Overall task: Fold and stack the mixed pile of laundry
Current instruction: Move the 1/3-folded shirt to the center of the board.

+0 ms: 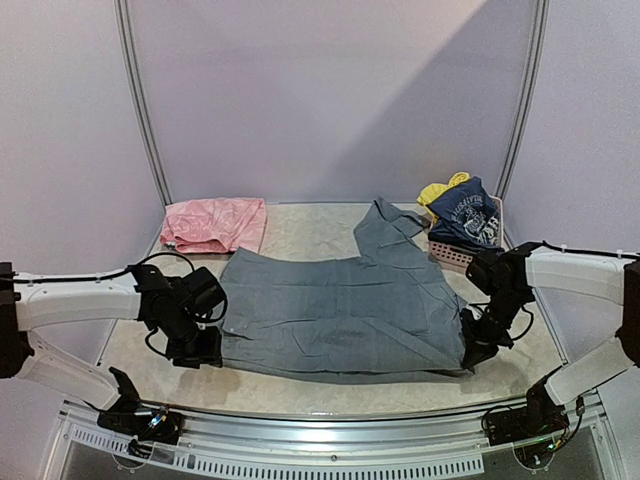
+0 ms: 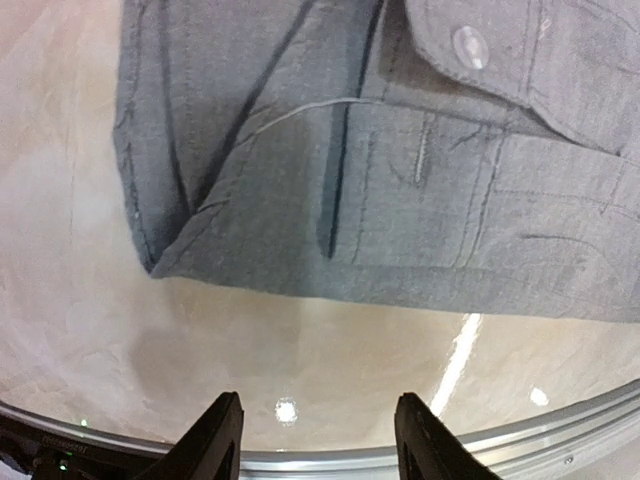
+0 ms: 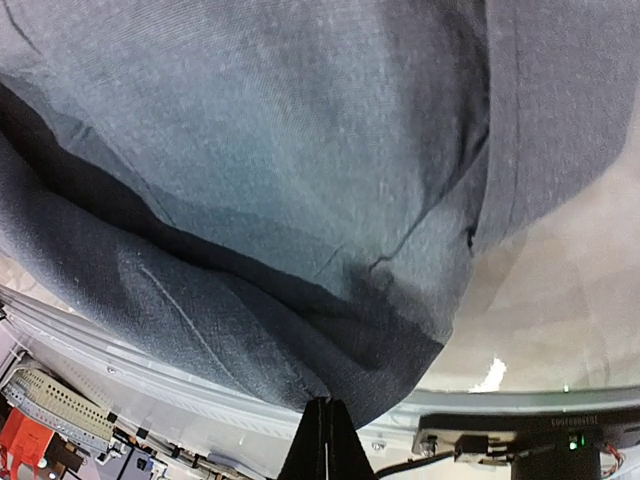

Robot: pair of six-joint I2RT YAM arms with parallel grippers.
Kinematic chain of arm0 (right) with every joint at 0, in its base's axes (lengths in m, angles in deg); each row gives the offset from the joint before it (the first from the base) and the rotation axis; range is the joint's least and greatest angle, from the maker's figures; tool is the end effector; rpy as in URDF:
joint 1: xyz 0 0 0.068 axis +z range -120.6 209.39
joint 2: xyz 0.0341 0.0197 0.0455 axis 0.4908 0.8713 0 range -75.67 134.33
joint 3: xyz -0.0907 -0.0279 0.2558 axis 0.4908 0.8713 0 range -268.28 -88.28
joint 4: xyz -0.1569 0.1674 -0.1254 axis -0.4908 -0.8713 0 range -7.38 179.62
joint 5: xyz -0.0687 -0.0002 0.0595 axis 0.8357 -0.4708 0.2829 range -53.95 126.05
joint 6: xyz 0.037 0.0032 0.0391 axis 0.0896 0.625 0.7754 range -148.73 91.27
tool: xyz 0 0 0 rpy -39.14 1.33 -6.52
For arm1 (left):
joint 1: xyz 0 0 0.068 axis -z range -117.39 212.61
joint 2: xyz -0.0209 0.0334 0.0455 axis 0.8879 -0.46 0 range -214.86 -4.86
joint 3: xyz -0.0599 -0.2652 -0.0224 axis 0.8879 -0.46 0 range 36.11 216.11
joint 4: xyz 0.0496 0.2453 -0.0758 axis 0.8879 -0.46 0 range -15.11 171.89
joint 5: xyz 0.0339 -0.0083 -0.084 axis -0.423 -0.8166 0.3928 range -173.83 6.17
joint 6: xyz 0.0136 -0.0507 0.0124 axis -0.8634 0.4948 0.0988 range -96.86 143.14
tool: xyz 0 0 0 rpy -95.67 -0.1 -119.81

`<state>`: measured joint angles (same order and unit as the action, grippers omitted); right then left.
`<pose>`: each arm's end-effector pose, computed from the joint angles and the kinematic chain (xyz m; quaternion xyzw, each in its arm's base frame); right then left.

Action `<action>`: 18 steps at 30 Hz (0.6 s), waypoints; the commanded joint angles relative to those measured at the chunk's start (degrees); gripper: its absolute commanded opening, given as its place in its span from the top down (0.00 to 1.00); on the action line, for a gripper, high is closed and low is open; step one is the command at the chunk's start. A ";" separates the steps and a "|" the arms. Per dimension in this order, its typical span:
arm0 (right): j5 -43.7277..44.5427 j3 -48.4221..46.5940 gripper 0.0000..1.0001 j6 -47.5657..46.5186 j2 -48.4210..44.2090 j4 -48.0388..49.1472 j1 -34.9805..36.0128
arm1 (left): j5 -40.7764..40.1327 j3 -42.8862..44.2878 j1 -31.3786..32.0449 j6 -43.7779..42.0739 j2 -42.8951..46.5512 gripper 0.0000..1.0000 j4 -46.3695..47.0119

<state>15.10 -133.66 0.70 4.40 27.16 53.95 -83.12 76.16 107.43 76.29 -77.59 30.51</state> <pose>0.1737 0.0934 0.1770 -0.0530 -0.9800 -0.1339 0.1370 0.1357 -0.1354 0.1748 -0.0722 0.9960 -0.0432 0.0293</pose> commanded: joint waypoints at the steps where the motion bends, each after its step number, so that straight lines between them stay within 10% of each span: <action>1: 2.08 -0.90 0.97 1.67 -3.25 -4.65 -0.24 | -0.50 -1.27 1.76 4.72 5.19 0.47 -5.06; 7: 3.16 -10.43 0.66 0.69 -1.39 -8.40 -0.29 | -7.46 7.87 1.23 -0.56 3.62 0.35 -10.29; 18: 9.06 -29.85 0.47 -2.67 5.63 -11.86 -0.23 | -10.74 25.12 -7.16 -14.67 -6.82 0.30 -11.02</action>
<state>21.01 -158.05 -0.33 7.37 16.04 53.95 -92.87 98.08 104.29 68.40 -81.31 19.56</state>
